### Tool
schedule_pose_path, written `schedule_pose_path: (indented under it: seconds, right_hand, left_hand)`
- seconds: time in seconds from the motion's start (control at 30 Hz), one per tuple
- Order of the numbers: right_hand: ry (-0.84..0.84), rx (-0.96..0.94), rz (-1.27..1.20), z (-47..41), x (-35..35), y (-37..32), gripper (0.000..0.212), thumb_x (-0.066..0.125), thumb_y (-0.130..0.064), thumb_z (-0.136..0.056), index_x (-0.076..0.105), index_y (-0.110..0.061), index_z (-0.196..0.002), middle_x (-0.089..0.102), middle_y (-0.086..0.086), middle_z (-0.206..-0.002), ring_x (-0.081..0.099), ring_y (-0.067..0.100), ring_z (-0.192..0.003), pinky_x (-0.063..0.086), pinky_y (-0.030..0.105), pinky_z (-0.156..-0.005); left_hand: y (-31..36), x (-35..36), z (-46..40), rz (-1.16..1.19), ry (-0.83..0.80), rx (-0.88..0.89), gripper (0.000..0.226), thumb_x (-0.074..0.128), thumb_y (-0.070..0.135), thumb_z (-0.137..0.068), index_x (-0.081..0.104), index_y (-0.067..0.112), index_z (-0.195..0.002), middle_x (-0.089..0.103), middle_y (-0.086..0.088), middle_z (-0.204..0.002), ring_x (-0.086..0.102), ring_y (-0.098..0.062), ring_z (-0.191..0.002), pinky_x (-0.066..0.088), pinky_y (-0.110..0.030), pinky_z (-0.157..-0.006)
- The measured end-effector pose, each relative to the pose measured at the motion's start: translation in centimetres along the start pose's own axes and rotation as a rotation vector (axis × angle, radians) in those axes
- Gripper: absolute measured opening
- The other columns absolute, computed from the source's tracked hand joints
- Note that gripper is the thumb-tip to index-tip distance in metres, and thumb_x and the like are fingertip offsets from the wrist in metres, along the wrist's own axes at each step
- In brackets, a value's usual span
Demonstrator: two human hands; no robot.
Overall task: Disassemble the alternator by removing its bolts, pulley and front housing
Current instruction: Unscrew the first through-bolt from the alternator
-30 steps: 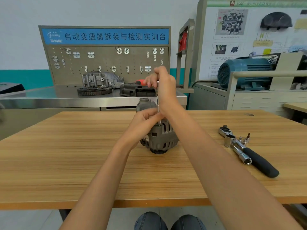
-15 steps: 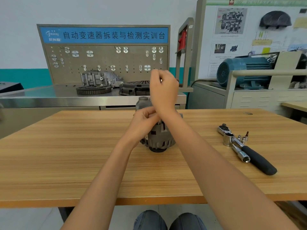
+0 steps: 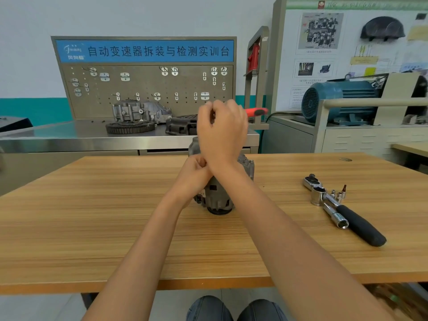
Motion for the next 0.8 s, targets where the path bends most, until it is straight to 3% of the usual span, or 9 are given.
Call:
schedule_pose_path:
  seconds: [0.07, 0.2, 0.3, 0.4, 0.5, 0.6, 0.67, 0.73, 0.8]
  right_hand:
    - [0.014, 0.019, 0.002, -0.1, 0.0, -0.1, 0.034, 0.05, -0.014, -0.09, 0.041, -0.016, -0.057, 0.038, -0.004, -0.061, 0.04, 0.015, -0.067, 0.034, 0.027, -0.071]
    - [-0.154, 0.31, -0.342, -1.1, 0.8, 1.1, 0.049, 0.048, -0.009, -0.09, 0.03, -0.018, -0.045, 0.029, -0.004, -0.047, 0.03, 0.01, -0.052, 0.027, 0.026, -0.054]
    - [-0.311, 0.493, -0.667, -1.3, 1.5, 1.7, 0.046, 0.041, -0.006, -0.091, 0.034, -0.014, -0.046, 0.034, 0.004, -0.049, 0.039, 0.014, -0.052, 0.042, 0.02, -0.054]
    - [-0.406, 0.568, -0.788, -1.6, 1.6, 2.0, 0.046, 0.037, -0.01, -0.092, 0.038, -0.012, -0.046, 0.047, 0.003, -0.049, 0.056, 0.009, -0.057, 0.045, 0.008, -0.06]
    - [-0.323, 0.527, -0.675, -1.2, 1.3, 1.9, 0.045, 0.04, -0.007, -0.092, 0.04, -0.012, -0.047, 0.045, 0.002, -0.052, 0.053, 0.011, -0.06, 0.045, 0.018, -0.068]
    - [-0.17, 0.226, -0.305, -0.4, 0.5, 1.1, 0.041, 0.045, -0.009, -0.092, 0.039, -0.017, -0.053, 0.039, -0.003, -0.059, 0.04, 0.012, -0.062, 0.037, 0.022, -0.065]
    - [-0.028, 0.058, -0.006, 0.0, -0.1, 0.3, 0.033, 0.049, -0.013, -0.09, 0.04, -0.016, -0.058, 0.039, -0.003, -0.064, 0.04, 0.014, -0.068, 0.041, 0.032, -0.08]
    - [0.036, 0.044, 0.066, 0.1, -0.2, -0.2, 0.028, 0.05, -0.013, -0.089, 0.042, -0.015, -0.062, 0.039, -0.004, -0.065, 0.038, 0.014, -0.071, 0.04, 0.043, -0.092]
    - [0.001, 0.091, -0.01, -0.2, -0.1, -0.1, 0.033, 0.05, -0.011, -0.088, 0.039, -0.015, -0.057, 0.035, -0.006, -0.062, 0.038, 0.015, -0.069, 0.041, 0.038, -0.085]
  left_hand:
    - [-0.1, 0.0, 0.0, -0.01, 0.022, -0.007, 0.024, 0.05, 0.006, -0.093, 0.061, -0.015, -0.091, 0.06, -0.036, -0.086, 0.051, -0.022, -0.075, 0.039, -0.032, -0.067]
    - [0.3, 0.3, 0.0, -0.007, -0.013, 0.058, 0.034, 0.053, 0.012, -0.094, 0.07, 0.026, -0.068, 0.067, 0.002, -0.067, 0.058, -0.01, -0.063, 0.042, -0.02, -0.059]
    - [0.3, 0.4, 0.0, 0.004, -0.066, 0.072, 0.022, 0.054, 0.021, -0.095, 0.071, 0.029, -0.083, 0.073, 0.008, -0.079, 0.067, -0.003, -0.077, 0.048, -0.015, -0.066]
    - [0.4, 0.4, 0.0, 0.02, -0.081, 0.071, 0.018, 0.053, 0.023, -0.095, 0.071, 0.022, -0.092, 0.074, 0.008, -0.084, 0.067, -0.003, -0.08, 0.047, -0.012, -0.066]
    - [0.7, 0.5, 0.3, 0.01, -0.087, 0.07, 0.021, 0.052, 0.02, -0.095, 0.071, 0.024, -0.085, 0.072, 0.012, -0.077, 0.066, 0.002, -0.073, 0.045, -0.009, -0.062]
    - [0.1, 0.2, 0.1, -0.02, -0.022, 0.043, 0.029, 0.052, 0.006, -0.094, 0.066, 0.012, -0.069, 0.064, 0.007, -0.06, 0.057, -0.004, -0.059, 0.042, -0.019, -0.058]
    - [-0.2, 0.1, 0.0, -0.03, -0.001, 0.011, 0.019, 0.052, 0.002, -0.092, 0.061, -0.012, -0.082, 0.059, -0.012, -0.07, 0.049, -0.016, -0.068, 0.037, -0.028, -0.067]
    - [-0.1, 0.2, -0.1, -0.016, 0.001, 0.008, 0.021, 0.055, 0.003, -0.091, 0.058, -0.017, -0.097, 0.06, -0.026, -0.086, 0.048, -0.021, -0.08, 0.037, -0.036, -0.073]
    - [0.0, 0.3, -0.1, -0.025, 0.003, 0.02, 0.022, 0.056, 0.006, -0.092, 0.06, -0.012, -0.106, 0.063, -0.031, -0.1, 0.057, -0.024, -0.084, 0.044, -0.036, -0.076]
Point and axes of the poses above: each hand's wrist, its own z-axis away from the middle knuckle, its own x-axis out of the palm, y = z × x, the point moved 5 cm from there along -z, towards the middle knuckle
